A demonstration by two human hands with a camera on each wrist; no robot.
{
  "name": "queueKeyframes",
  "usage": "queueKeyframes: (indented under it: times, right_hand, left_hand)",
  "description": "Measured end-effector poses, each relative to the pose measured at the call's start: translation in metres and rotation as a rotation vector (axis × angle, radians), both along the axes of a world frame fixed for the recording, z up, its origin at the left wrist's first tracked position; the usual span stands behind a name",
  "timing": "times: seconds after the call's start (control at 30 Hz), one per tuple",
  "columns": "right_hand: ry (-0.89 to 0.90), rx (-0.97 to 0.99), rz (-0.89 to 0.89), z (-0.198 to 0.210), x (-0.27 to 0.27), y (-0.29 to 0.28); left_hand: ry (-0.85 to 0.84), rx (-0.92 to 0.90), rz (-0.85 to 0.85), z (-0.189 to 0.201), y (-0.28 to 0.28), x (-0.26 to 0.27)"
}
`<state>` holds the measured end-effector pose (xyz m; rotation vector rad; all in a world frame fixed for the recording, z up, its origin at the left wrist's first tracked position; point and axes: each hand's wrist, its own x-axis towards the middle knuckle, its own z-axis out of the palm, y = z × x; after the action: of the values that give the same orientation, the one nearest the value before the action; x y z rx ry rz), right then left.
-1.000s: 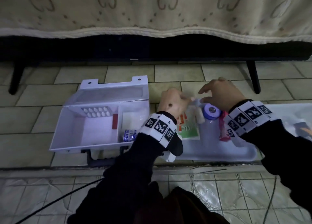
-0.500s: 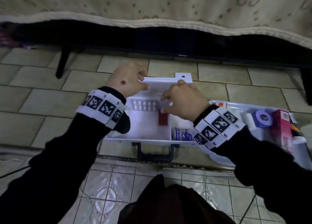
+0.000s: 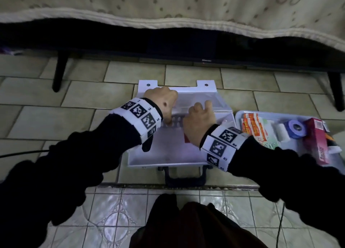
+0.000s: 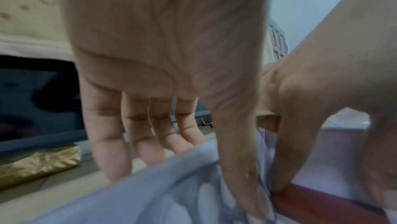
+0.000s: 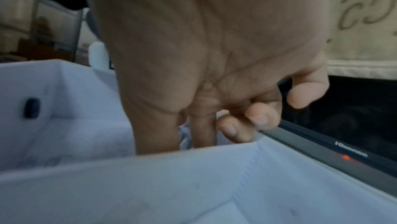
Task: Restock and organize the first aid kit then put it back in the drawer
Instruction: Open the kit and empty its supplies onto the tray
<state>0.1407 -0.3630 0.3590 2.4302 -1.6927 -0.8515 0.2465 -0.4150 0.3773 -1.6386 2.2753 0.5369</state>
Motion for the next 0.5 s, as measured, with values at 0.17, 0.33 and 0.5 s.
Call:
queueKeyframes:
  times: [0.17, 0.33, 0.5]
  right_hand:
    - [-0.019, -0.022, -0.044, -0.005, 0.002, 0.006]
    - [0.018, -0.052, -0.015, -0.010, 0.003, 0.010]
    - [-0.048, -0.053, -0.024, -0.011, -0.003, 0.011]
  left_hand:
    - [-0.007, -0.022, -0.027, -0.003, -0.004, 0.001]
    - [0.011, -0.034, 0.000, -0.005, -0.007, 0.007]
    - [0.050, -0.055, 0.000, -0.005, -0.006, 0.011]
